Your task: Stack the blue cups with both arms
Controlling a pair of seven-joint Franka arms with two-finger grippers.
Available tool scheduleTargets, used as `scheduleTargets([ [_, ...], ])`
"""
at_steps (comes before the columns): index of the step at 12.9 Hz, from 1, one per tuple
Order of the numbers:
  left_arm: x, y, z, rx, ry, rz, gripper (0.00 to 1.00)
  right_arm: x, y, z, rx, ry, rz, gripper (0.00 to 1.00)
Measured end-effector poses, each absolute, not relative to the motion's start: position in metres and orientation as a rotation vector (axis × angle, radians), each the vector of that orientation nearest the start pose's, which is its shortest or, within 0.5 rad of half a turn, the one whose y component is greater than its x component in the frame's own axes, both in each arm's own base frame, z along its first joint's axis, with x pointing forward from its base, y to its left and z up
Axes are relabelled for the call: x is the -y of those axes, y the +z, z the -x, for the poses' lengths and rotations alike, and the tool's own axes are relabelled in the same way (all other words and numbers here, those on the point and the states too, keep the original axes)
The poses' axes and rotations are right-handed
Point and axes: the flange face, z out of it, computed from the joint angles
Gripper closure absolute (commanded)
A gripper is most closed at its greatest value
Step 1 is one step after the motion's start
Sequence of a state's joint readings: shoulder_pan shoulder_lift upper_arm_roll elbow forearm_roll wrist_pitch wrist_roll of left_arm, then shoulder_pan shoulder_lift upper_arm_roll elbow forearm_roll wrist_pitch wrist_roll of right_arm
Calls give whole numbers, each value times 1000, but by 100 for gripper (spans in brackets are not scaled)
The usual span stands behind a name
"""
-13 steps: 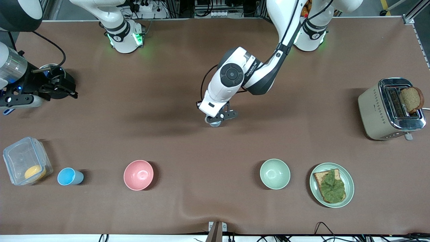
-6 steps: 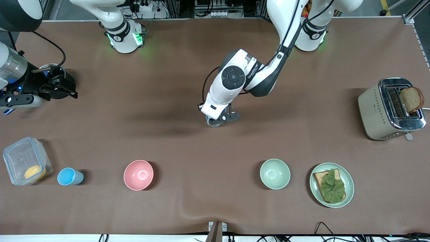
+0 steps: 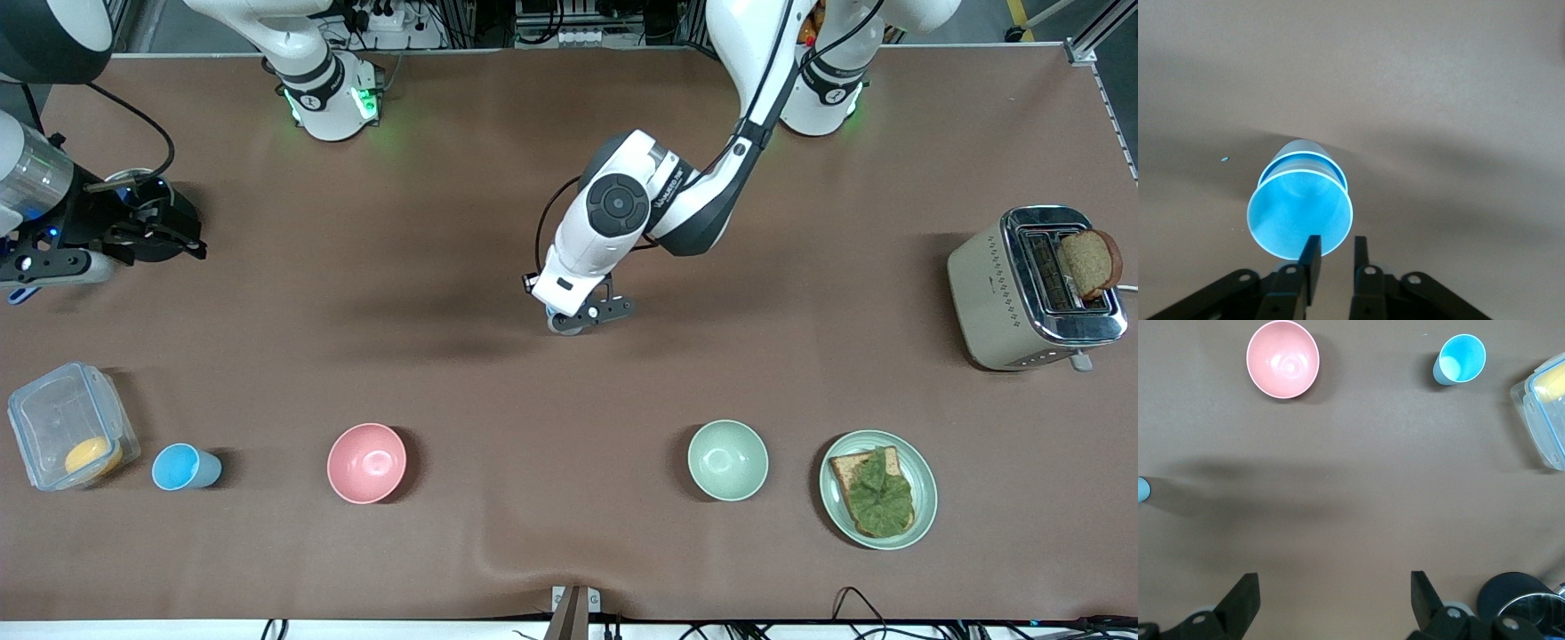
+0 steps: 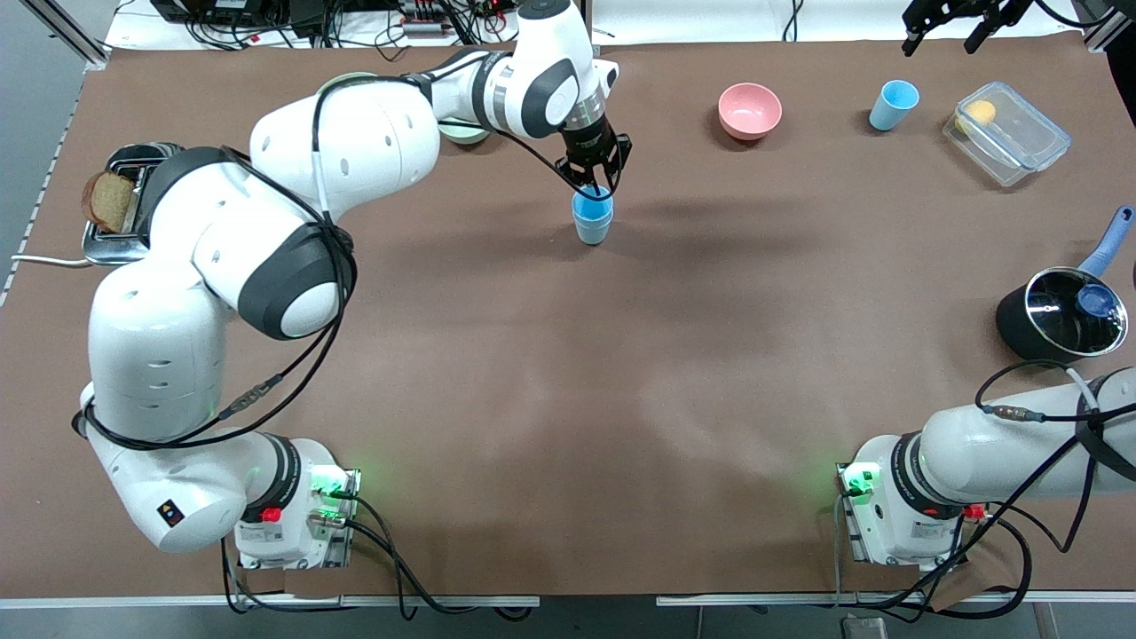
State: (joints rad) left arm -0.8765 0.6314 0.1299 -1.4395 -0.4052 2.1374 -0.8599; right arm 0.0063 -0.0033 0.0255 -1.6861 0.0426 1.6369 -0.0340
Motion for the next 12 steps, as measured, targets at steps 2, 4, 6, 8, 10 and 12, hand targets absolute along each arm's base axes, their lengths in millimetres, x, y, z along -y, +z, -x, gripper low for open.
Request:
scheduleTargets([
  [2, 506, 355, -522, 529, 198, 3360, 10, -22, 577, -555, 95, 74, 3097, 0],
  [4, 476, 390, -541, 586, 181, 3371, 0, -19, 577, -555, 87, 75, 3097, 0],
  [6, 436, 426, -553, 575, 203, 3354, 0, -13, 577, -555, 72, 77, 3097, 0],
  [8, 389, 457, -559, 525, 216, 3294, 0, -12, 576, -555, 70, 77, 3097, 0],
  [10, 332, 483, -563, 495, 223, 3224, 0, -13, 576, -555, 70, 77, 3097, 0],
  [12, 273, 511, -568, 512, 196, 3193, 0, -13, 576, -555, 71, 77, 3097, 0],
])
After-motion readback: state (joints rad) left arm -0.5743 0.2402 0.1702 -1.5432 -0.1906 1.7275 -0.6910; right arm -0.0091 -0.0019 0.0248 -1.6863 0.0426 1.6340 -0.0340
